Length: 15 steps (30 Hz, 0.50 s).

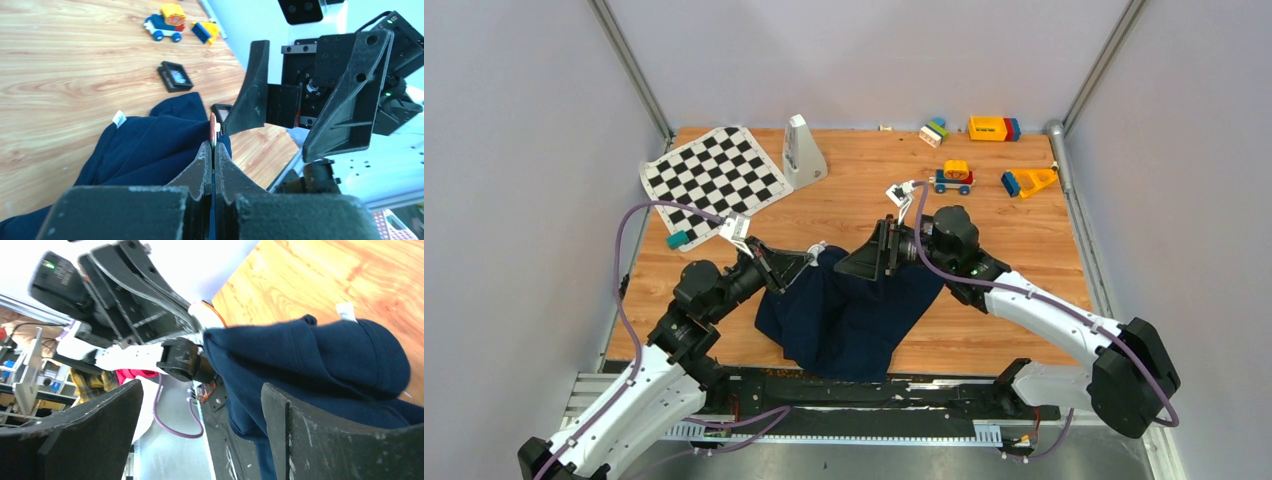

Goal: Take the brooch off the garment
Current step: Remove the brooch from the clothes.

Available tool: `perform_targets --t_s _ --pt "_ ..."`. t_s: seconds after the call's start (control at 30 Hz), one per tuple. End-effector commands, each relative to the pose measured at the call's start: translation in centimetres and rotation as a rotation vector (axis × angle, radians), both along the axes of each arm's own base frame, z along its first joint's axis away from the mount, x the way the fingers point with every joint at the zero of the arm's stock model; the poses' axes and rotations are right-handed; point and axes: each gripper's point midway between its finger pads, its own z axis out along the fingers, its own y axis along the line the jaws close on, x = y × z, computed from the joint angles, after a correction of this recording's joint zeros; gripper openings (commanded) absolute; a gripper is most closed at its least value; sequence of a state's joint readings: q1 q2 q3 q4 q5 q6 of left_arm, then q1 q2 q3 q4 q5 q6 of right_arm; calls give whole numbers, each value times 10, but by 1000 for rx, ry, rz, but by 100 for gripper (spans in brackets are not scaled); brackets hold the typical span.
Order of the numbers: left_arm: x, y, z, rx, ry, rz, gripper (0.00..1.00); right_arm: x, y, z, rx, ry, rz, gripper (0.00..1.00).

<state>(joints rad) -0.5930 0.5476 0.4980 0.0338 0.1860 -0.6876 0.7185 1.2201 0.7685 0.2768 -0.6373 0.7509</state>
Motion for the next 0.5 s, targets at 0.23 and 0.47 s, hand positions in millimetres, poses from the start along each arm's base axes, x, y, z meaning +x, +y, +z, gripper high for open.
perform_targets --t_s 0.23,0.47 --pt "-27 -21 68 -311 -150 -195 0 4 6 63 237 -6 -21 69" --pt "-30 -22 73 -341 -153 -213 0 -2 10 64 263 14 34 46"
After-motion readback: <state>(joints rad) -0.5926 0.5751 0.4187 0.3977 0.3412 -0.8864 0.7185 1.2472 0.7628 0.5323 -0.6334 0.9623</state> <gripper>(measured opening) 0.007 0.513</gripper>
